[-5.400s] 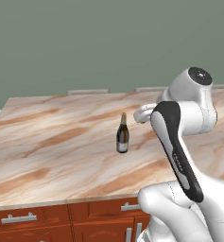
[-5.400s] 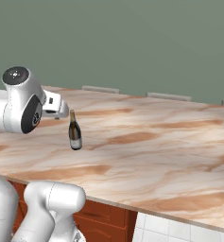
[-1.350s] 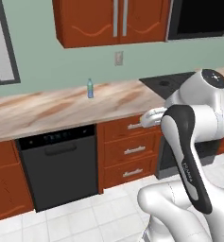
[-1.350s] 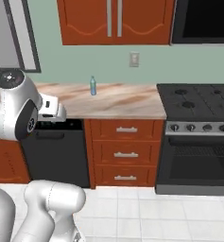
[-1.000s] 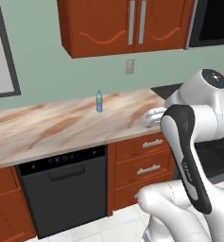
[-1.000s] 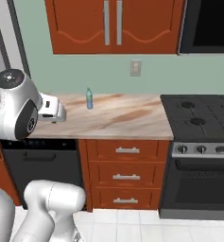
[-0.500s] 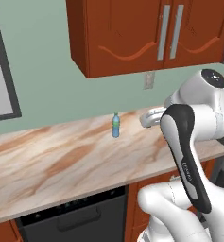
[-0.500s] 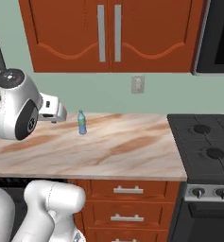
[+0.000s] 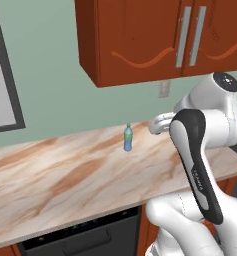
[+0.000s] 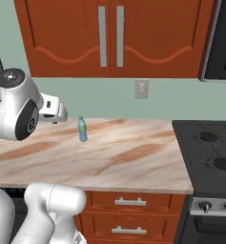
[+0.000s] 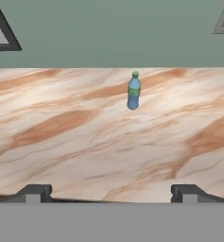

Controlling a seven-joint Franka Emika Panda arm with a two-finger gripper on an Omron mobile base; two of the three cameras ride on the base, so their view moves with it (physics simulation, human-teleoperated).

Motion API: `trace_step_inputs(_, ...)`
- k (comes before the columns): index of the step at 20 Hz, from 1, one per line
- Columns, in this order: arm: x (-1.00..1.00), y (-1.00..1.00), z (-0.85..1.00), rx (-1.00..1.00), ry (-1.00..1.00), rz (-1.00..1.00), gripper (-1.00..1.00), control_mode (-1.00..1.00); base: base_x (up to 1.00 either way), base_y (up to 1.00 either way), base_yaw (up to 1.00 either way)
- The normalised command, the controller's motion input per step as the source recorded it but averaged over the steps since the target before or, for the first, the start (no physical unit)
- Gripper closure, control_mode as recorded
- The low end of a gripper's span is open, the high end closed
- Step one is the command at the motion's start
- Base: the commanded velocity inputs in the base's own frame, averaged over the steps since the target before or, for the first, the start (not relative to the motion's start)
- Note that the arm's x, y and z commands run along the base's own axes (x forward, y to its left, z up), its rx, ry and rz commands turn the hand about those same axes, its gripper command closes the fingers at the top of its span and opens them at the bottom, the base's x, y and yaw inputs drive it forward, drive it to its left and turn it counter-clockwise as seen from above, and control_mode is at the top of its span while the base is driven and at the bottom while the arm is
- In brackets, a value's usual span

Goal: Move the drinks to the dining counter.

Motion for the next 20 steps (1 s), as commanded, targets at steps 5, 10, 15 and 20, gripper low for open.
trace_step_inputs(5,0.0,0.0,0.0,0.0,0.0,0.0,-1.0,1.0,0.22,-0.12,0.16)
trace_step_inputs(10,0.0,0.0,0.0,0.0,0.0,0.0,-1.0,1.0,0.33,-0.29,0.19)
trace_step_inputs(15,0.0,0.0,0.0,0.0,0.0,0.0,-1.0,1.0,0.85,-0.65,0.03)
trace_step_inputs(20,0.0,0.0,0.0,0.0,0.0,0.0,-1.0,1.0,0.78,-0.52,0.0)
